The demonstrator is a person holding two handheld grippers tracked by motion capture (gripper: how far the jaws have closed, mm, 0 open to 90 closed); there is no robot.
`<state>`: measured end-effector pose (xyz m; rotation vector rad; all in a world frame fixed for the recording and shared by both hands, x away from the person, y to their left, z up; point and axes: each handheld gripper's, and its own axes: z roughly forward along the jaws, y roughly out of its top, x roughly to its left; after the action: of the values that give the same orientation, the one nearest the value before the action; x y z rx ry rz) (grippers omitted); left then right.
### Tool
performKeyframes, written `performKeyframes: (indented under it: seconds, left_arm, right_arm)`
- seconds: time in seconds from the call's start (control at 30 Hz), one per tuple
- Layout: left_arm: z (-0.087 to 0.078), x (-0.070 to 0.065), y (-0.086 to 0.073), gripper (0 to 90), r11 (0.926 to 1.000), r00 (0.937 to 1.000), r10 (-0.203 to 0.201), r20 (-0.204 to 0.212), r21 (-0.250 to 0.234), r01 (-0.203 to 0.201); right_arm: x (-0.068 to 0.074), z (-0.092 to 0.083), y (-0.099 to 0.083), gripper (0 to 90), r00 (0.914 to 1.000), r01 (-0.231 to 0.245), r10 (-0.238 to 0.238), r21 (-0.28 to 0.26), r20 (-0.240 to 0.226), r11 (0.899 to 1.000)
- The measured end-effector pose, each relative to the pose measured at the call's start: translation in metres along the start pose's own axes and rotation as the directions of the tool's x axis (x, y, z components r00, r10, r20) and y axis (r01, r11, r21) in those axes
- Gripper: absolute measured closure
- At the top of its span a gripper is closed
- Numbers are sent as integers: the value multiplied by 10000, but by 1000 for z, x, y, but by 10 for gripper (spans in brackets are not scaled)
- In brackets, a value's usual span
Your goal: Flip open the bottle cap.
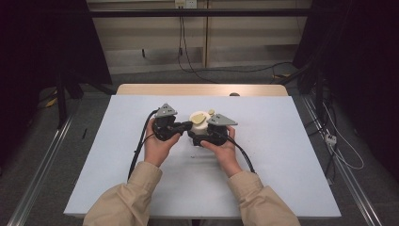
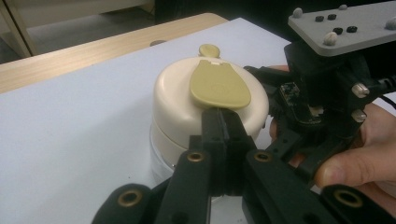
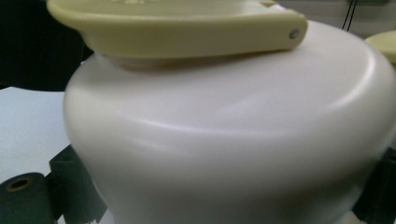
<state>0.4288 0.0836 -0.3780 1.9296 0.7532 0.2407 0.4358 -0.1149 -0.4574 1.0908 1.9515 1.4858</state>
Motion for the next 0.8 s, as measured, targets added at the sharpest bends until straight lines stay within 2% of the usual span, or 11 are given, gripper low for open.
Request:
performKeyframes:
  seconds: [0.8]
  left_arm:
    - [0,0,9,900,9999,9999,-105,-38,-67,105]
  right_arm:
    - [0,0,0,63,10000,-57,57,9,-12,10000]
